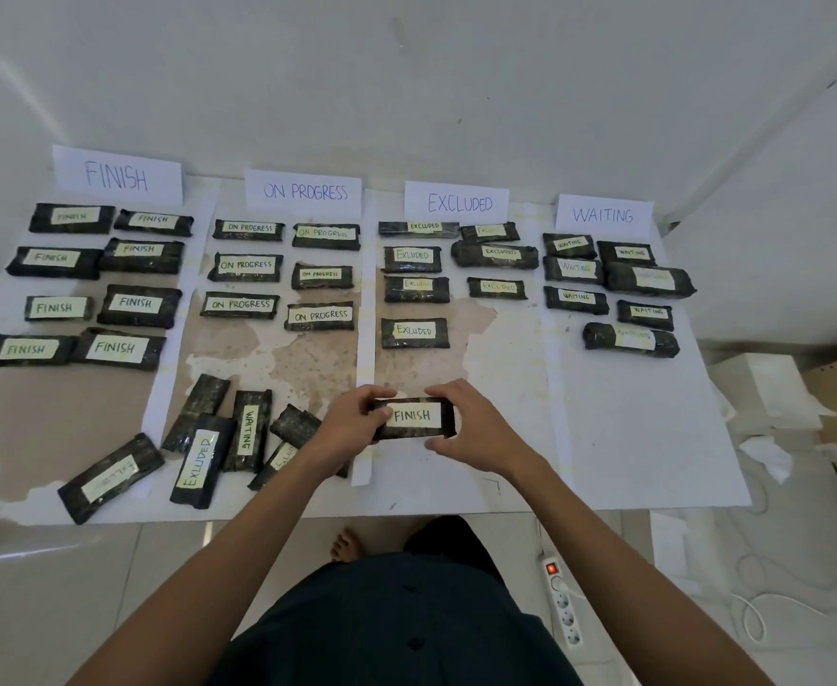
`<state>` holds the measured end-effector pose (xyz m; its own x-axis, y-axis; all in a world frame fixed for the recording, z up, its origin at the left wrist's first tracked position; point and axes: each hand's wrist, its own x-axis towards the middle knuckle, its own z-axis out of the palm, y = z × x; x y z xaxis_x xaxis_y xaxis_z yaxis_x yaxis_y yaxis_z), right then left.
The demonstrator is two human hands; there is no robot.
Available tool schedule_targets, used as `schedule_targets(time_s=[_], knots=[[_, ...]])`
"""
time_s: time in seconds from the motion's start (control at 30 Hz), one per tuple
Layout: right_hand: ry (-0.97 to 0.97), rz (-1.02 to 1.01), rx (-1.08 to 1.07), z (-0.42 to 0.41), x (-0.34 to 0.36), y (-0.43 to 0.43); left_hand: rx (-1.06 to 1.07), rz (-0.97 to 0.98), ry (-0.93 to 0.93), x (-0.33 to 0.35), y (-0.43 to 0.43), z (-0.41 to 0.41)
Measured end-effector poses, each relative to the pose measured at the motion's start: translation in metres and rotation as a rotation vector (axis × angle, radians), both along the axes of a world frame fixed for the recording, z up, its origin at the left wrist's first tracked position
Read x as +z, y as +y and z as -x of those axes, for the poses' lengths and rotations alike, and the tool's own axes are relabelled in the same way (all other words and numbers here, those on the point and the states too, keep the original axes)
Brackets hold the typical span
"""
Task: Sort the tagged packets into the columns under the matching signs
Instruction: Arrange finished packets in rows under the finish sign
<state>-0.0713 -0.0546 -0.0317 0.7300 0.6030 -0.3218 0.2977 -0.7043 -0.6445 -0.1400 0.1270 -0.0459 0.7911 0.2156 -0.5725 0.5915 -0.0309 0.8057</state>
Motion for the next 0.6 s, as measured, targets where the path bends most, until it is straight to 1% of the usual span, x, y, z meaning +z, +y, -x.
schedule_targets(time_s=[0.07, 0.13, 0.23, 0.37, 0.43, 0.47, 0.5, 0.57, 0.6], knots=[[-0.197, 0.093, 0.148, -0.001, 0.002, 0.006, -0.003, -0.021, -0.016, 0.002, 0.004, 0.002], [-0.301, 0.132, 0.225, -0.002, 0.004, 0.015, 0.009, -0.031, -0.029, 0.004, 0.009, 0.006], [-0.325, 0.156, 0.291, 0.000, 0.007, 0.033, 0.033, -0.078, -0.050, 0.008, 0.020, 0.016], [-0.327, 0.128, 0.339, 0.003, 0.012, 0.065, 0.126, -0.118, -0.066, 0.015, 0.045, 0.030], [-0.339, 0.109, 0.355, 0.005, 0.015, 0.080, 0.143, -0.186, -0.067, 0.020, 0.057, 0.038], [-0.344, 0.101, 0.360, 0.005, 0.017, 0.087, 0.133, -0.265, -0.072, 0.023, 0.063, 0.042], [-0.351, 0.093, 0.364, 0.006, 0.019, 0.095, 0.111, -0.401, -0.086, 0.025, 0.071, 0.047], [-0.368, 0.079, 0.373, 0.007, 0.022, 0.111, 0.046, -0.756, -0.101, 0.027, 0.086, 0.059], [-0.370, 0.070, 0.374, 0.008, 0.023, 0.118, 0.025, -0.888, -0.093, 0.028, 0.094, 0.064]])
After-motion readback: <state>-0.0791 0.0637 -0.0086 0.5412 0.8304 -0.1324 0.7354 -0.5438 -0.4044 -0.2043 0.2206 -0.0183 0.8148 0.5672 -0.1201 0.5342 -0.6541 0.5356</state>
